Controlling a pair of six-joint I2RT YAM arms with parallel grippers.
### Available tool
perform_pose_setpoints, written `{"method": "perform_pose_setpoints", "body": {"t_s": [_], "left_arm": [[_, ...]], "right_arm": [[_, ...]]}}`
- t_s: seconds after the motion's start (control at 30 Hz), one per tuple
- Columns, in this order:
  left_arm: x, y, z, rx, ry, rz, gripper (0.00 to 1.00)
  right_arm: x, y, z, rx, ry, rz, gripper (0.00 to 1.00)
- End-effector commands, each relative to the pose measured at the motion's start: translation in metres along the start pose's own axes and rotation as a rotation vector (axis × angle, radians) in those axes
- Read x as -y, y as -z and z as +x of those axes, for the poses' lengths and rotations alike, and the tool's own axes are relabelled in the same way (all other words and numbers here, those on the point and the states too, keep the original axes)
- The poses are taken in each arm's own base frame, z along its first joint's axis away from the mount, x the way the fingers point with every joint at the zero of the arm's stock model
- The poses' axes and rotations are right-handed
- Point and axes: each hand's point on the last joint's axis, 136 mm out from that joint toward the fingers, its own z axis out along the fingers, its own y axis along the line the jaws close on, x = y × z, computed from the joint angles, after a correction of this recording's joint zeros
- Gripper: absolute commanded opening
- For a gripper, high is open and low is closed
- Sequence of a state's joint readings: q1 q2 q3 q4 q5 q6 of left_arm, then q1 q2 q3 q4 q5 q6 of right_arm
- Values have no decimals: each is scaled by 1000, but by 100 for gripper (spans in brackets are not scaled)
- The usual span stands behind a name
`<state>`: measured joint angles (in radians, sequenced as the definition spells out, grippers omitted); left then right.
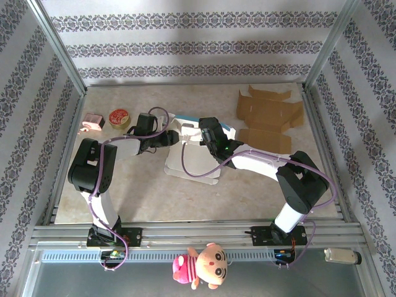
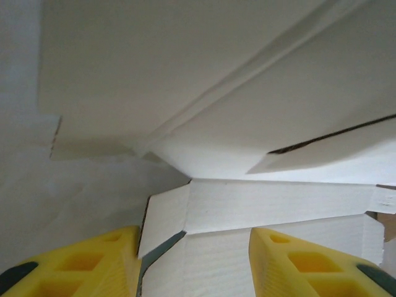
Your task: Fold the paper box
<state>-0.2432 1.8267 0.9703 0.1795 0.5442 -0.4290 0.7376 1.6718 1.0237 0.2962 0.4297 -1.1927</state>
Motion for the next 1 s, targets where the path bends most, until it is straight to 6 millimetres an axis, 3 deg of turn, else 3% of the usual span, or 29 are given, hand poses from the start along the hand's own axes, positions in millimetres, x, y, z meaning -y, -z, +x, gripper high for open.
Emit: {"method": "perform_pose_setpoints", "body": {"t_s": [0.0, 0.17, 0.27, 0.5, 0.57, 0.73, 0.87, 0.97], "left_arm": [[17, -3, -13, 57, -60, 73, 46], [38, 2, -17, 78, -74, 180, 30], [50, 1, -13, 66, -72, 260, 28], [34, -22, 4, 13, 21, 250, 29], [36, -19, 3, 27, 16, 252, 29], [40, 22, -20, 125, -119, 105, 32], [14, 69, -32, 151, -223, -189, 39], [-2, 96, -35, 107, -272, -312, 44]], "right_arm": [[-6, 0, -8, 12, -10, -19, 0], [-6, -1, -8, 6, -13, -18, 0], [-6, -2, -9, 11, -25, -20, 0], [-9, -3, -12, 10, -27, -24, 0], [-8, -3, -11, 8, -24, -23, 0], [-8, -3, -7, -2, -26, -22, 0], [-7, -2, -3, -9, -27, -19, 0], [-7, -3, -2, -7, -30, -21, 0]]}}
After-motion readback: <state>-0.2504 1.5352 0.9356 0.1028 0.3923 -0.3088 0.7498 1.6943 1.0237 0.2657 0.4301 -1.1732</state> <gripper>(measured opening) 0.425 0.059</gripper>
